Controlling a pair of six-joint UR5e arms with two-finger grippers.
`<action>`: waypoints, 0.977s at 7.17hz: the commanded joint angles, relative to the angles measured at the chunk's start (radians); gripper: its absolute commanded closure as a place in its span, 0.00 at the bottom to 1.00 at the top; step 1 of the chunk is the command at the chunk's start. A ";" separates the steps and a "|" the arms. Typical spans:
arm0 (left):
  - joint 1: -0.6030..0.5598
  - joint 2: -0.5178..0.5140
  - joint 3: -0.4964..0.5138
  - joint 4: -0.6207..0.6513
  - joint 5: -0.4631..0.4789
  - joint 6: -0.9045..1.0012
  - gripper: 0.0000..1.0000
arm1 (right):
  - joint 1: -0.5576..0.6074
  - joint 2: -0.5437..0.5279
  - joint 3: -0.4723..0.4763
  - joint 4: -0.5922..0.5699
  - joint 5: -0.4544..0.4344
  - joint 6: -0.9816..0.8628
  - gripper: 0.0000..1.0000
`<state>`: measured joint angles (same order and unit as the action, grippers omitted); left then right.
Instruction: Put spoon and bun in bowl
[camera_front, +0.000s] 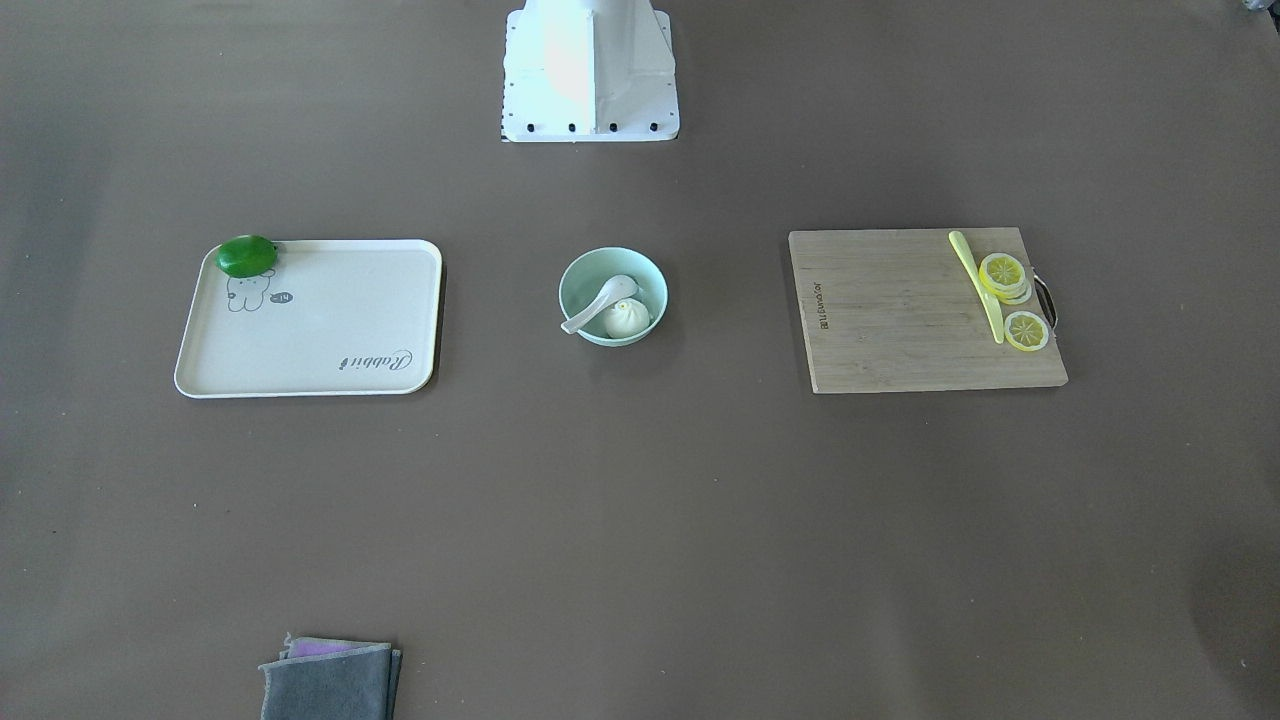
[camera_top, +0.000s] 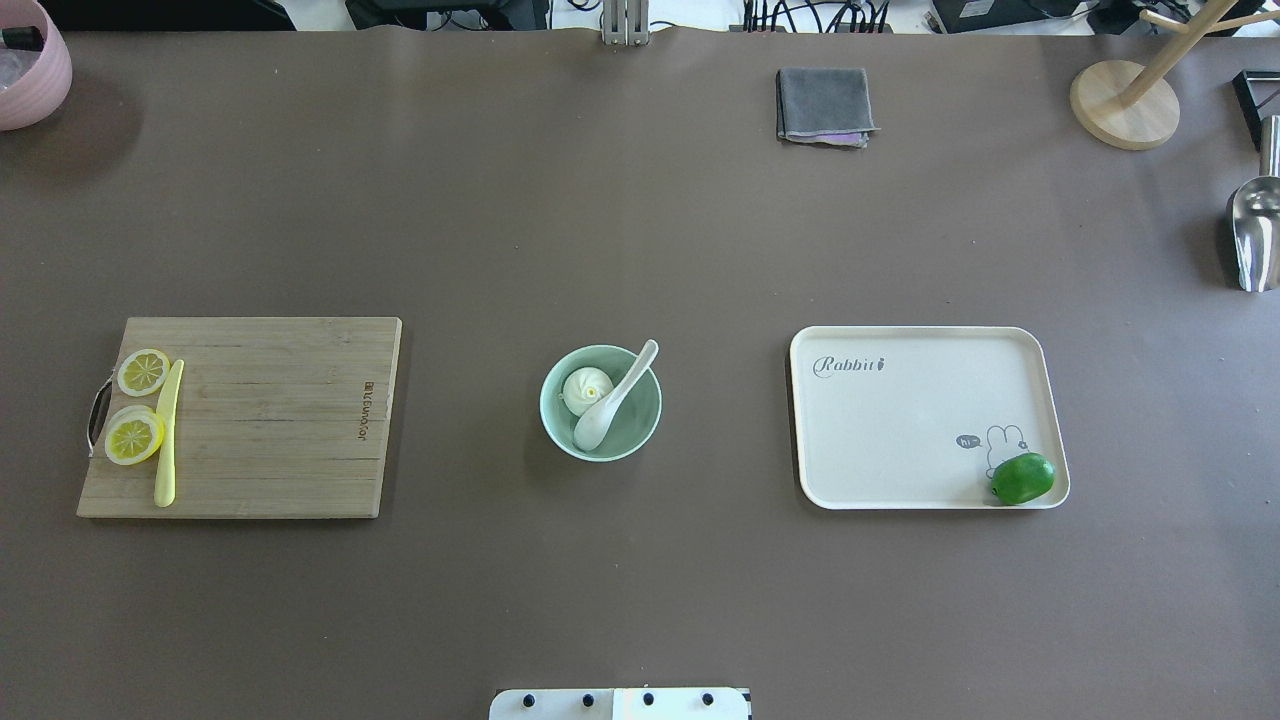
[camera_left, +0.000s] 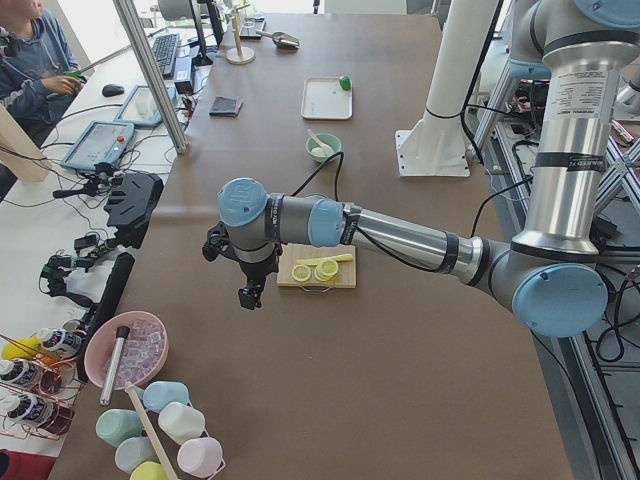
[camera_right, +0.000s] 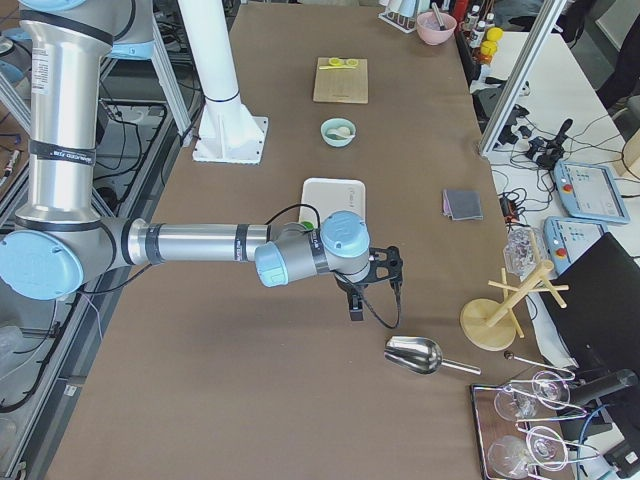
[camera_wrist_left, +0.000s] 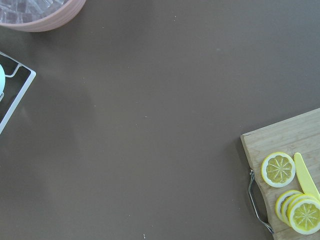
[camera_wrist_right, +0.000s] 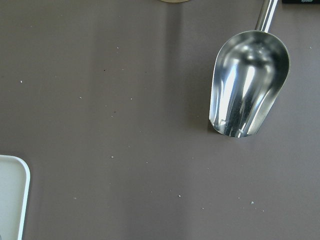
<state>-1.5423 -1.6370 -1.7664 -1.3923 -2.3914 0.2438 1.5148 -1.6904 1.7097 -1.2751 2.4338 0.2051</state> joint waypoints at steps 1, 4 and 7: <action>0.001 0.012 -0.024 -0.002 -0.014 0.000 0.02 | 0.001 0.014 -0.002 0.003 0.002 -0.001 0.00; 0.001 0.014 -0.007 -0.013 -0.025 0.003 0.02 | -0.001 0.037 -0.007 -0.003 -0.013 -0.001 0.00; 0.004 -0.001 0.048 -0.062 -0.026 0.002 0.02 | -0.001 0.148 -0.119 -0.001 -0.015 0.010 0.00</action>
<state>-1.5396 -1.6272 -1.7585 -1.4230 -2.4177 0.2453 1.5146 -1.5921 1.6389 -1.2744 2.4218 0.2069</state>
